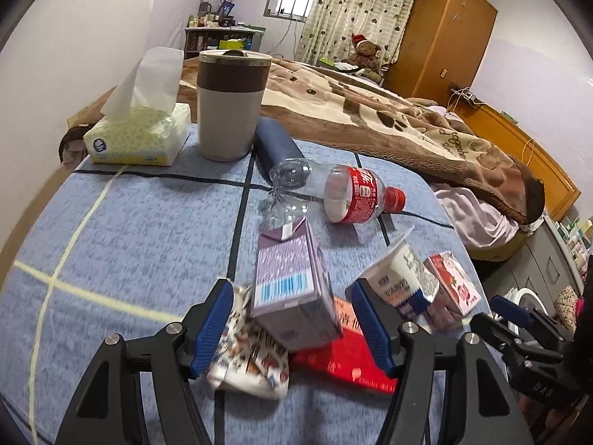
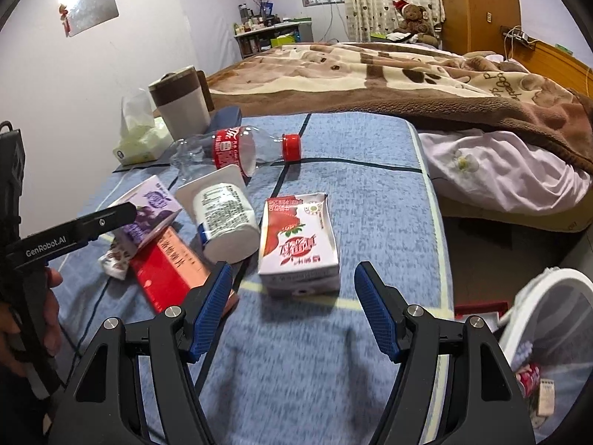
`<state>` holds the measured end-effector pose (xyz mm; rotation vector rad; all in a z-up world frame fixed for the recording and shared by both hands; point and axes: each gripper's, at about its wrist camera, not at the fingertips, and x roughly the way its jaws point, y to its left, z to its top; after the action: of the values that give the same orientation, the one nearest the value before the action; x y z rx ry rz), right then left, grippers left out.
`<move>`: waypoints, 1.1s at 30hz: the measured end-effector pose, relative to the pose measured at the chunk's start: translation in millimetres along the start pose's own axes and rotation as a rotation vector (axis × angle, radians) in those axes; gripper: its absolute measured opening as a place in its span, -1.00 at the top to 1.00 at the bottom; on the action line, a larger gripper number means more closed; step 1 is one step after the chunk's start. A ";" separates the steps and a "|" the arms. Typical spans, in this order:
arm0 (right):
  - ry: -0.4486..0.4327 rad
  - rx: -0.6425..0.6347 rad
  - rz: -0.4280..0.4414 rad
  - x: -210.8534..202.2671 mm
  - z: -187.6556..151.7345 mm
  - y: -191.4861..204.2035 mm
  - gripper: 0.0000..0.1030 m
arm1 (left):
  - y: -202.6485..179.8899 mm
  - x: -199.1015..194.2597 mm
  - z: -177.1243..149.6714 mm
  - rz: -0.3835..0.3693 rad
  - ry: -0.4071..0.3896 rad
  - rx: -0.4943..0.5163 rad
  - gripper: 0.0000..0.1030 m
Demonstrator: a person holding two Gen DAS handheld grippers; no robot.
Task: Collect trash
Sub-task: 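Grasp the purple juice carton with the left gripper while the right grasps the white yogurt cup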
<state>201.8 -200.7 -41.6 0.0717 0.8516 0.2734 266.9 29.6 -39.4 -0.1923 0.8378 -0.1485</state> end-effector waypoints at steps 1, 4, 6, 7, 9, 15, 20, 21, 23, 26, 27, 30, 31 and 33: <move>-0.004 -0.005 -0.003 0.5 0.3 0.5 -0.36 | 0.4 1.0 0.5 -0.002 -0.002 0.001 -0.28; -0.023 -0.015 -0.006 -1.9 -1.0 2.0 -0.36 | -1.1 5.4 1.0 -0.003 -0.008 0.014 -0.10; -0.030 -0.013 0.002 -2.0 0.4 1.9 -0.36 | -1.9 9.3 0.2 0.008 0.003 0.026 0.14; -0.034 -0.014 0.008 -2.7 0.5 2.6 -0.36 | -2.7 9.9 -0.9 0.013 0.004 0.031 0.14; -0.039 -0.025 0.023 -3.0 2.8 5.7 -0.36 | -2.7 7.0 -1.6 0.007 -0.007 0.037 0.15; -0.035 -0.098 0.071 1.4 12.4 23.3 -0.36 | -2.0 -20.9 2.8 -0.021 -0.083 0.039 0.21; -0.015 -0.165 0.105 14.0 21.4 39.9 -0.36 | 5.2 -31.9 3.7 -0.023 -0.099 0.035 0.21; -0.010 -0.178 0.109 17.4 23.0 42.8 -0.36 | 7.3 -32.8 2.8 -0.024 -0.097 0.034 0.21; 0.012 -0.194 0.115 27.2 27.5 47.3 -0.36 | 11.1 -35.0 0.1 -0.022 -0.096 0.031 0.21; 0.040 -0.210 0.102 39.8 31.7 50.2 -0.36 | 16.7 -38.9 -5.4 -0.030 -0.088 0.030 0.21; 0.038 -0.221 0.084 42.6 33.3 52.1 -0.36 | 18.2 -40.0 -7.5 -0.030 -0.084 0.030 0.22; 0.047 -0.243 0.067 44.5 35.9 56.9 -0.36 | 22.6 -41.4 -13.8 -0.044 -0.066 0.029 0.22; 0.053 -0.249 0.069 44.9 36.7 58.3 -0.36 | 23.6 -41.9 -16.4 -0.050 -0.057 0.028 0.22; 0.063 -0.271 0.068 45.6 37.0 61.5 -0.36 | 24.9 -42.9 -20.3 -0.061 -0.046 0.028 0.22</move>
<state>245.2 -127.6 -40.1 -0.1620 0.8684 0.4546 224.7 60.4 -27.3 -0.1939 0.7841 -0.2118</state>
